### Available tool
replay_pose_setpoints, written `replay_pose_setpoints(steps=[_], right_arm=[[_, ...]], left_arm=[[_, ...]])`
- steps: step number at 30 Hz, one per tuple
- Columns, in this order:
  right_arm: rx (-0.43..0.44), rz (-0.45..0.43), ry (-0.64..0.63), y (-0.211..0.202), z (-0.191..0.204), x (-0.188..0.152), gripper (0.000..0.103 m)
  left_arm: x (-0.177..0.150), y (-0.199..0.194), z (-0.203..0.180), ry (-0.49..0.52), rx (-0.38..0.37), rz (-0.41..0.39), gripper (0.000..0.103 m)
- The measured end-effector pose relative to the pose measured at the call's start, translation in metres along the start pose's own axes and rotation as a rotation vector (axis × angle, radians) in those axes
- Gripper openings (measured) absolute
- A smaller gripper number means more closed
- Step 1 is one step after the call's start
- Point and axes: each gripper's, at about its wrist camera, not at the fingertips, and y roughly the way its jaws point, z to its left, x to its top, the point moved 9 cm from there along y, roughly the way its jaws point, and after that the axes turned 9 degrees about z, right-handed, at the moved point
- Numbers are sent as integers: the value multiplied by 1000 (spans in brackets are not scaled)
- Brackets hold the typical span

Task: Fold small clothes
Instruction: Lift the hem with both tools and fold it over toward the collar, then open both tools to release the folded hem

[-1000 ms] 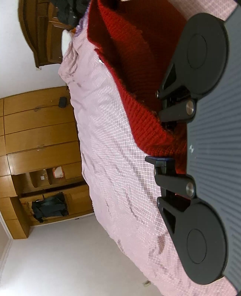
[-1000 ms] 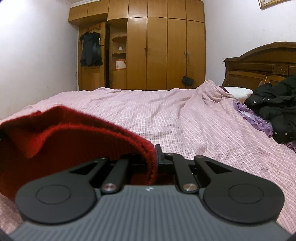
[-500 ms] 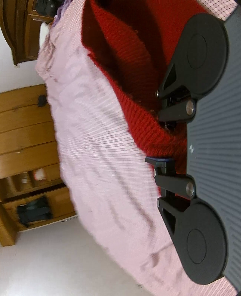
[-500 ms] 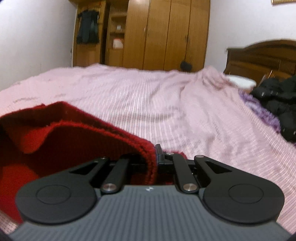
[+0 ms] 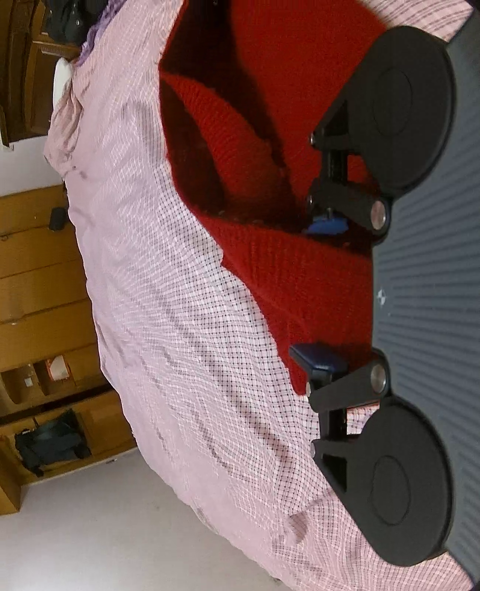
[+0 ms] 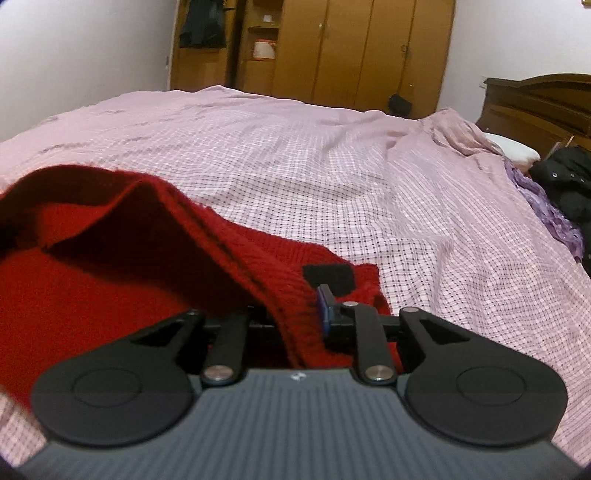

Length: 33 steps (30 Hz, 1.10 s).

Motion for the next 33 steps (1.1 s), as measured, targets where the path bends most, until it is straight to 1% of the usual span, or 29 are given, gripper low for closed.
replay_pose_setpoints(steps=[6, 9, 13, 17, 21, 24, 25, 27, 29, 33], right_arm=[[22, -19, -21, -7, -2, -6, 22], [22, -23, -25, -9, -2, -7, 22], [16, -24, -38, -9, -1, -7, 22], [14, -17, -39, -7, 0, -4, 22], [19, -9, -28, -4, -1, -2, 22], [27, -6, -20, -4, -2, -1, 23], [33, -6, -19, -5, -2, -1, 25], [52, -14, -19, -8, -5, -1, 42], [66, -23, -30, -14, -7, -3, 50], [64, -38, -69, -23, -13, -7, 51]], left_arm=[[-12, -24, 14, -9, -15, -8, 67], [-22, -39, 24, -21, -27, -16, 67], [-35, -54, 38, -32, -22, -14, 68], [-42, -48, 50, -45, -1, 4, 68], [-48, -36, 57, -122, -28, 28, 68], [-50, -26, 60, -173, -20, 45, 68], [-51, -24, 60, -188, -26, 47, 68], [-51, -21, 59, -211, -40, 45, 68], [-50, -17, 57, -214, -41, 46, 68], [-48, -15, 49, -177, -16, 39, 68]])
